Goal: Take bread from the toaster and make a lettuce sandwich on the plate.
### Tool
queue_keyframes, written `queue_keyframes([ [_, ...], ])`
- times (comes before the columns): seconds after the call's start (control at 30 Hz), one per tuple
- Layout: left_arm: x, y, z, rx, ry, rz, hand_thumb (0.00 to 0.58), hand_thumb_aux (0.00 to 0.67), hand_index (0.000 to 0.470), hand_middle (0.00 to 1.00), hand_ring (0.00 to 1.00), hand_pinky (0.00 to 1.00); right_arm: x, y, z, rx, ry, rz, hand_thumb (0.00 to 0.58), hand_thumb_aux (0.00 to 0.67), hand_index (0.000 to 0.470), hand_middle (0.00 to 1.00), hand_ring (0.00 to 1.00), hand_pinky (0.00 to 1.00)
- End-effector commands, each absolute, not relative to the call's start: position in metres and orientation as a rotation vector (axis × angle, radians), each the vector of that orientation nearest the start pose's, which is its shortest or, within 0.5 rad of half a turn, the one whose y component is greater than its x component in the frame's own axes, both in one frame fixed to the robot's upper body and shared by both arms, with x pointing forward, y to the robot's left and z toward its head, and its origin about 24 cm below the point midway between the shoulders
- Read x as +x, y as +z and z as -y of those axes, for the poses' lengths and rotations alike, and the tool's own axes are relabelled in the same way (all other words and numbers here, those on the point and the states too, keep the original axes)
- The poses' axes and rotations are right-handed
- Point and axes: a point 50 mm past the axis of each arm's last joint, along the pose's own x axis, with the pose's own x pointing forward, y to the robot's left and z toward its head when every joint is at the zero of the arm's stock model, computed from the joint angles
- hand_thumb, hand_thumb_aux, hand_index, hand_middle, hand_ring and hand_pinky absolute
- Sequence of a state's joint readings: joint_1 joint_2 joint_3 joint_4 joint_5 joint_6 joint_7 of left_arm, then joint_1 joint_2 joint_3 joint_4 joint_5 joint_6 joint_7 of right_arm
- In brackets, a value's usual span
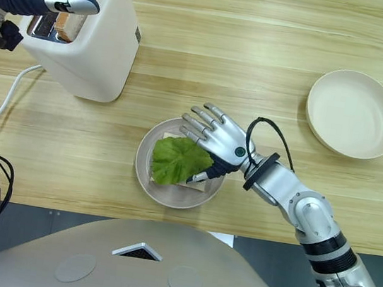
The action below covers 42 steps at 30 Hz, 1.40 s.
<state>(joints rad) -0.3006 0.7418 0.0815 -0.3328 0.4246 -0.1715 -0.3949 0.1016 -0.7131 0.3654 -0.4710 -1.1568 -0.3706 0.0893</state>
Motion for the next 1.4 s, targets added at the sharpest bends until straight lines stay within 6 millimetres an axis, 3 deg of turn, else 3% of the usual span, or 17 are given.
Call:
queue_keyframes([
  [0.03, 0.265, 0.225, -0.194, 1.315, -0.309, 0.581, 0.000, 0.000, 0.000, 0.00, 0.00, 0.00, 0.186, 0.111, 0.135, -1.685, 0.638, 0.725, 0.000, 0.000, 0.000, 0.00, 0.00, 0.00],
  [0.13, 0.267, 0.226, -0.197, 1.312, -0.298, 0.566, 0.000, 0.000, 0.000, 0.00, 0.00, 0.00, 0.189, 0.126, 0.153, -1.648, 0.554, 0.681, 0.000, 0.000, 0.000, 0.00, 0.00, 0.00],
  [0.27, 0.266, 0.231, -0.215, 1.485, -0.144, 0.491, 0.000, 0.000, 0.000, 0.00, 0.00, 0.00, 0.190, 0.140, 0.171, -1.492, 0.397, 0.603, 0.000, 0.000, 0.000, 0.00, 0.00, 0.00],
  [0.37, 0.264, 0.224, -0.236, 1.613, -0.042, 0.368, 0.000, 0.000, 0.000, 0.00, 0.00, 0.00, 0.184, 0.139, 0.175, -1.395, 0.333, 0.553, 0.000, 0.000, 0.000, 0.00, 0.00, 0.00],
  [0.5, 0.259, 0.202, -0.249, 1.638, -0.047, 0.231, 0.000, 0.000, 0.000, 0.00, 0.00, 0.00, 0.179, 0.130, 0.178, -1.381, 0.285, 0.494, 0.000, 0.000, 0.000, 0.00, 0.00, 0.00],
  [0.6, 0.257, 0.188, -0.256, 1.628, -0.055, 0.151, 0.000, 0.000, 0.000, 0.00, 0.00, 0.00, 0.176, 0.122, 0.192, -1.384, 0.230, 0.421, 0.000, 0.000, 0.000, 0.00, 0.00, 0.00],
  [0.77, 0.254, 0.183, -0.258, 1.614, -0.084, 0.104, 0.000, 0.000, 0.000, 0.00, 0.00, 0.00, 0.176, 0.118, 0.202, -1.417, 0.198, 0.381, 0.000, 0.000, 0.000, 0.00, 0.00, 0.00],
  [1.07, 0.261, 0.174, -0.260, 1.610, -0.109, 0.050, 0.000, 0.000, 0.000, 0.00, 0.00, 0.00, 0.172, 0.112, 0.203, -1.445, 0.176, 0.362, 0.000, 0.000, 0.000, 0.00, 0.00, 0.00],
  [1.4, 0.270, 0.148, -0.262, 1.595, -0.150, -0.043, 0.000, 0.000, 0.000, 0.00, 0.00, 0.00, 0.166, 0.102, 0.205, -1.477, 0.173, 0.324, 0.000, 0.000, 0.000, 0.00, 0.00, 0.00],
])
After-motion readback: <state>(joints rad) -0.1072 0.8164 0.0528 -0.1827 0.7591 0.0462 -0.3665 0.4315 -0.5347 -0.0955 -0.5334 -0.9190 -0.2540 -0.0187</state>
